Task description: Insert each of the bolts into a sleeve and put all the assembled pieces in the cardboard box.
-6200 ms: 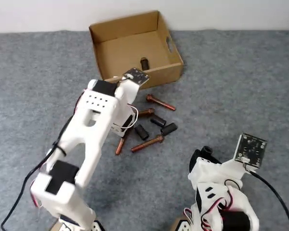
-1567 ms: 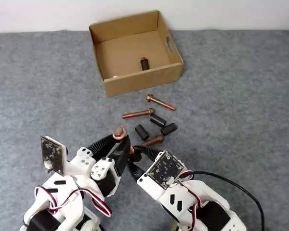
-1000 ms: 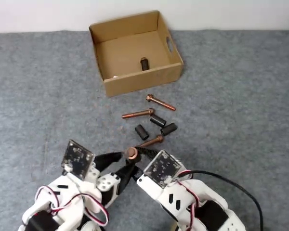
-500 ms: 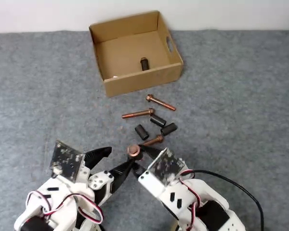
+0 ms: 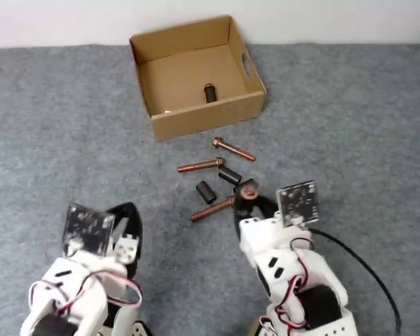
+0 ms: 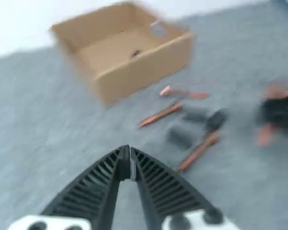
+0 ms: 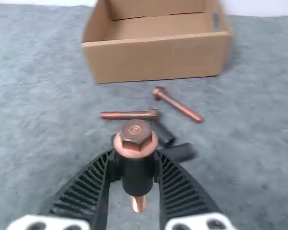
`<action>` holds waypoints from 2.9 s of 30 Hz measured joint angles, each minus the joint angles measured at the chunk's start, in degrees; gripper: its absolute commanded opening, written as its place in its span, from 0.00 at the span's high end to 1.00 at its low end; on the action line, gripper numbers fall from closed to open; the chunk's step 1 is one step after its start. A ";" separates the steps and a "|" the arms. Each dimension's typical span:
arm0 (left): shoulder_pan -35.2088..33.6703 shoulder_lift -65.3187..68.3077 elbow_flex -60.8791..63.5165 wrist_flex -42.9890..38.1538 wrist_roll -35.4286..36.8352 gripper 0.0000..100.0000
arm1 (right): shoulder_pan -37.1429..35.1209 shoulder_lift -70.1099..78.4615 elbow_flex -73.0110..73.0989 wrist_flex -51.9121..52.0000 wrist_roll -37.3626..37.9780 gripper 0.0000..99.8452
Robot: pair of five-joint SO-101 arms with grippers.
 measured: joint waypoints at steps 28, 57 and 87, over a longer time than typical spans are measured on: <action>-15.03 0.88 31.30 -18.20 1.76 1.00 | 1.93 101.01 -83.34 -11.52 0.44 0.99; -15.03 0.88 31.30 -17.67 4.40 1.00 | 1.93 166.59 -148.48 -4.66 11.52 0.85; -15.03 0.88 31.30 -17.67 4.40 1.00 | -1.67 158.95 -171.43 38.51 4.84 0.99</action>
